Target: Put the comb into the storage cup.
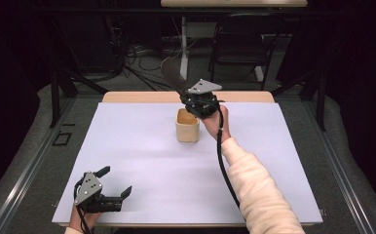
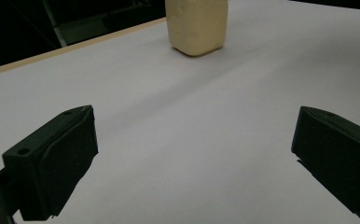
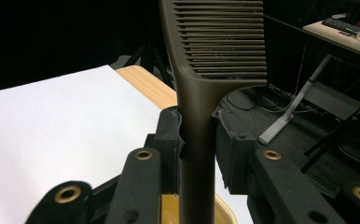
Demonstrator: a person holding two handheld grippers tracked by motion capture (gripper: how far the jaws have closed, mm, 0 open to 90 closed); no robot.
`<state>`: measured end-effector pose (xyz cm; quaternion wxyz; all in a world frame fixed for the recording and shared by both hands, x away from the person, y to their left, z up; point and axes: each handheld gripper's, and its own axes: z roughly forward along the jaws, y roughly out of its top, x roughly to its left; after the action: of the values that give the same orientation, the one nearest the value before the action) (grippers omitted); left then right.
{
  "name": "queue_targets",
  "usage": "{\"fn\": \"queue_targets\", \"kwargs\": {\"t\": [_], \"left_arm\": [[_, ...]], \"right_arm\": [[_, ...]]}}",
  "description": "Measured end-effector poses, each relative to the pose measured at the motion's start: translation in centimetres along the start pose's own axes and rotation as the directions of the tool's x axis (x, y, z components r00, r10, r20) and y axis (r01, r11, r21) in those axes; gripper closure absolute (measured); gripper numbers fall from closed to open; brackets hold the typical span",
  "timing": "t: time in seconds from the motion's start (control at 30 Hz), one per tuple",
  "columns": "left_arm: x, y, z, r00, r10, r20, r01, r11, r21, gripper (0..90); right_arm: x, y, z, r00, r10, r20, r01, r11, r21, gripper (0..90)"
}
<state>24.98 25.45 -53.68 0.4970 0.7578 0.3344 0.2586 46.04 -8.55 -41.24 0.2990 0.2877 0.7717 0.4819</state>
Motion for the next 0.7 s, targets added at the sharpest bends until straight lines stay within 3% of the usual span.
{"fn": "queue_targets", "kwargs": {"t": [0.7], "left_arm": [[0.0, 0.0, 0.0, 1.0000, -0.001, 0.000, 0.001, 1.0000, 0.000, 0.3]], "right_arm": [[0.4, -0.5, 1.5, 0.9996, 0.028, -0.003, -0.028, 0.999, -0.016, 71.9]]}}
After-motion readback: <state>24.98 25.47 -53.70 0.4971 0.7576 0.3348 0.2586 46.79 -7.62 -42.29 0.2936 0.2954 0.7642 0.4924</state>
